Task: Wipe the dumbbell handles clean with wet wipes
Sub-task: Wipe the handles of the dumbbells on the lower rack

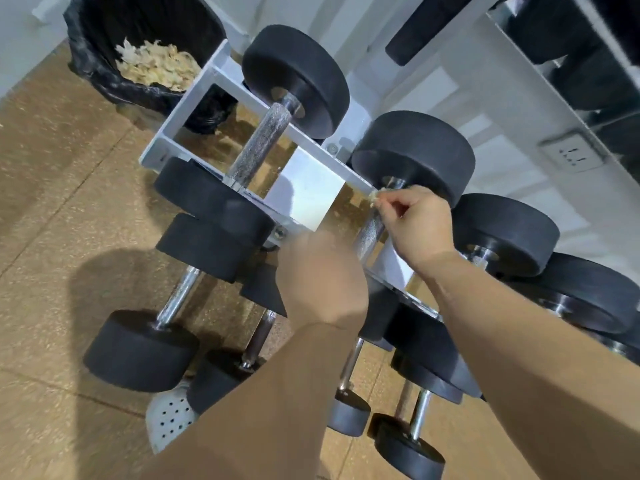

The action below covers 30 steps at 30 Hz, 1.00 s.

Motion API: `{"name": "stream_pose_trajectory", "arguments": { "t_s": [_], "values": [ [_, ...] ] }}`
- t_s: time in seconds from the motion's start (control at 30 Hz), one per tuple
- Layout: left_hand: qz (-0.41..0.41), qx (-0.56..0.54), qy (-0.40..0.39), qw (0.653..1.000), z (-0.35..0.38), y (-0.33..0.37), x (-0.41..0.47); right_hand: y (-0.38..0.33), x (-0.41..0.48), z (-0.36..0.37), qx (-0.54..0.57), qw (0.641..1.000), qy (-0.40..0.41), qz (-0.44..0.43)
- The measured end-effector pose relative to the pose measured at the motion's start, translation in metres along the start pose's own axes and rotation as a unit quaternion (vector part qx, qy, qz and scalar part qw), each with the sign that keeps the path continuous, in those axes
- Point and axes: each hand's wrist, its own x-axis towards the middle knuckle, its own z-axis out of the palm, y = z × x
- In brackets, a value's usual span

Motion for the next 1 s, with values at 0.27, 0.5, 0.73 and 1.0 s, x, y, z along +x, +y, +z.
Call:
{"name": "stream_pose_trajectory", "arguments": {
  "t_s": [0.27, 0.5, 0.73, 1.0],
  "values": [
    [0.038, -0.004, 0.011, 0.999, 0.0, -0.012, 0.003, -0.007, -0.008, -0.008, -0.092, 0.983, -0.129, -0.09],
    [0.038, -0.034, 0.018, 0.999, 0.002, -0.012, 0.003, -0.012, -0.022, -0.005, -0.083, 0.976, -0.184, -0.087],
    [0.048, -0.025, 0.017, 0.998, 0.002, -0.012, 0.002, -0.012, 0.007, -0.008, -0.114, 0.988, -0.08, -0.071],
    [0.056, -0.013, 0.018, 0.998, 0.002, -0.013, 0.004, -0.009, -0.032, -0.013, -0.053, 0.957, -0.237, -0.159]
  ]
}}
